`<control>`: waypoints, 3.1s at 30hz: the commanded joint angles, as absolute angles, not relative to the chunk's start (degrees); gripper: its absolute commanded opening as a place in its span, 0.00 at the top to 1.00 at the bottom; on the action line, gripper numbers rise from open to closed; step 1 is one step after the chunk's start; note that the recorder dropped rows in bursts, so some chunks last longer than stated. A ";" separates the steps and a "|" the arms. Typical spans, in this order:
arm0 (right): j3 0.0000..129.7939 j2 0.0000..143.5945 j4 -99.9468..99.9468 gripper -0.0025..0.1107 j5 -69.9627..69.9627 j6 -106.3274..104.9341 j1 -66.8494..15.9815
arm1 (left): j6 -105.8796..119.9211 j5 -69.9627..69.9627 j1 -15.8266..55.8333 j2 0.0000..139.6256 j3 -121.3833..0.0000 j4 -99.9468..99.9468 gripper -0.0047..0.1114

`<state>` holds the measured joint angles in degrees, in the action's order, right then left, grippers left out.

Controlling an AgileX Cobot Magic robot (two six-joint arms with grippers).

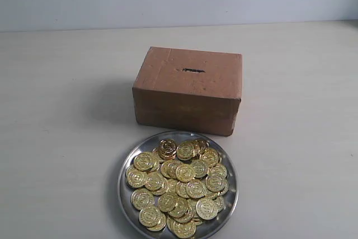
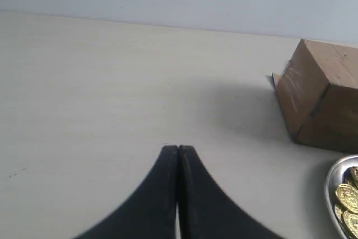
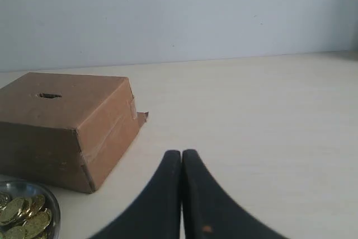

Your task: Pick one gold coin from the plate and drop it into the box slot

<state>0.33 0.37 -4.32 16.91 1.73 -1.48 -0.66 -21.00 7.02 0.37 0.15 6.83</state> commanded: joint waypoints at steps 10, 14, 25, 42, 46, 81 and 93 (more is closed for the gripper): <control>0.00 0.00 1.19 0.98 -7.97 -0.57 -1.30 | 5.18 -6.13 7.47 0.00 0.00 16.09 0.96; 0.00 0.00 -11.07 0.98 -19.25 30.15 -1.30 | -7.83 0.65 7.47 0.00 0.00 28.30 0.96; 8.24 1.16 36.01 0.98 -3.77 77.21 -10.86 | 0.43 -15.71 10.08 0.00 -7.41 33.95 0.96; 30.25 56.05 74.97 0.98 -3.31 82.19 -34.40 | 80.87 -27.58 18.94 15.53 -18.53 50.33 0.96; 35.73 64.00 77.70 0.98 -3.31 82.50 -34.69 | 82.39 -26.07 18.94 15.67 -16.08 50.33 0.96; 59.26 86.06 -11.17 0.97 33.44 -16.72 -34.67 | 84.12 -20.75 24.69 9.12 -10.05 50.33 0.96; 66.14 98.34 -15.45 0.43 35.89 -17.84 -35.12 | 84.12 -20.75 24.67 7.14 -10.05 50.33 0.96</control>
